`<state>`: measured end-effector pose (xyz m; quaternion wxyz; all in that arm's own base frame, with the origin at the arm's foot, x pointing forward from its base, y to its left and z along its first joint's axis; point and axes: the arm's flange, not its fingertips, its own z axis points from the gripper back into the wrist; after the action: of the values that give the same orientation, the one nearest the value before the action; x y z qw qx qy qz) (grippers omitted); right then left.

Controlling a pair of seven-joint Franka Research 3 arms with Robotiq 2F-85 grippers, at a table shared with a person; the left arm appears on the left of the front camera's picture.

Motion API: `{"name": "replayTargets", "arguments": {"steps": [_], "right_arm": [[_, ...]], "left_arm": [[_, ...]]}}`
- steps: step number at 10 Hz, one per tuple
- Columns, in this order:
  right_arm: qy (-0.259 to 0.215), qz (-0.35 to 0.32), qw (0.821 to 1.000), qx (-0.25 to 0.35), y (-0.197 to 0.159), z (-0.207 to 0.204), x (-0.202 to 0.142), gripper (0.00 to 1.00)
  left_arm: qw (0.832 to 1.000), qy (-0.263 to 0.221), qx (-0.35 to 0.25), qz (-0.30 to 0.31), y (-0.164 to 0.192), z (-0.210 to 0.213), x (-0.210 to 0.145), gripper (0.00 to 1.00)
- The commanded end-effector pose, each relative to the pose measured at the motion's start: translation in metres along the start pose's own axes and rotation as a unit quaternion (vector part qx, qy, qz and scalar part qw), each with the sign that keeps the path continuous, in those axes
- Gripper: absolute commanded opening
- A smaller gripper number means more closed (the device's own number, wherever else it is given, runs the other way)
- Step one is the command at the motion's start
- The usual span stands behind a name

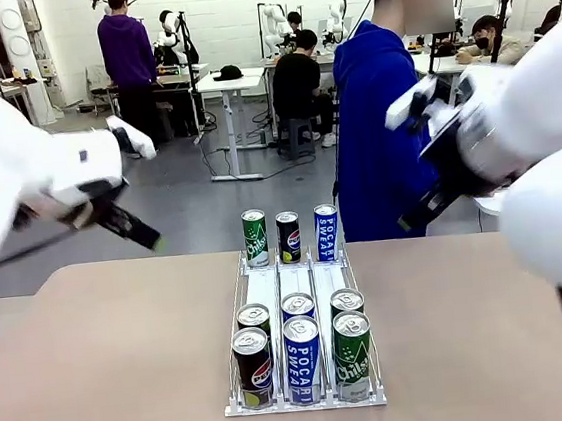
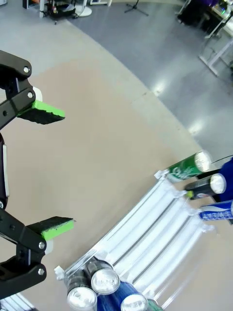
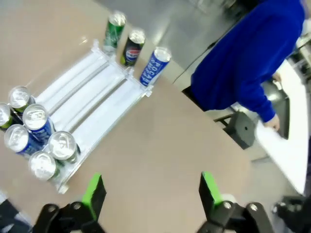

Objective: Retrieve and hand over the desired beverage to the person.
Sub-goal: Pick up a can of the same type that the person held from the Automatic Can Dispenser.

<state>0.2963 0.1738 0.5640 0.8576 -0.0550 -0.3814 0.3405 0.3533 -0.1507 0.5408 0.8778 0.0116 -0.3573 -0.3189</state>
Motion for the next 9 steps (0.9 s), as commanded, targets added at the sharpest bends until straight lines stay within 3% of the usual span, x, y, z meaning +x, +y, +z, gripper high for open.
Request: {"name": "replayTargets", "arguments": {"steps": [1, 3, 4, 6, 7, 8, 9], "right_arm": [[0.011, -0.019, 1.0, -0.007, -0.017, 0.051, 0.006, 1.0], [0.032, -0.008, 0.998, -0.05, -0.019, 0.057, 0.01, 1.0], [-0.004, -0.017, 1.0, -0.017, -0.017, 0.074, 0.004, 1.0], [0.005, -0.017, 0.999, -0.027, -0.022, 0.082, 0.007, 1.0], [-0.013, -0.056, 0.997, 0.048, -0.05, 0.082, -0.012, 1.0], [-0.032, -0.111, 0.987, 0.113, -0.087, 0.084, -0.029, 1.0], [-0.056, -0.158, 0.972, 0.163, -0.119, 0.084, -0.047, 1.0]], "left_arm": [[1.0, 0.02, 0.011, -0.012, 0.011, 0.028, 0.027, 1.0], [0.999, -0.005, 0.037, -0.025, 0.002, 0.053, 0.024, 1.0], [1.0, 0.002, 0.004, -0.002, 0.01, 0.05, 0.029, 1.0], [1.0, -0.003, 0.011, -0.009, 0.009, 0.059, 0.034, 1.0], [0.988, 0.012, -0.156, -0.01, 0.027, 0.061, 0.025, 1.0], [0.948, 0.026, -0.317, 0.003, 0.058, 0.073, 0.023, 1.0], [0.916, 0.038, -0.398, 0.029, 0.092, 0.078, 0.025, 1.0]]}}
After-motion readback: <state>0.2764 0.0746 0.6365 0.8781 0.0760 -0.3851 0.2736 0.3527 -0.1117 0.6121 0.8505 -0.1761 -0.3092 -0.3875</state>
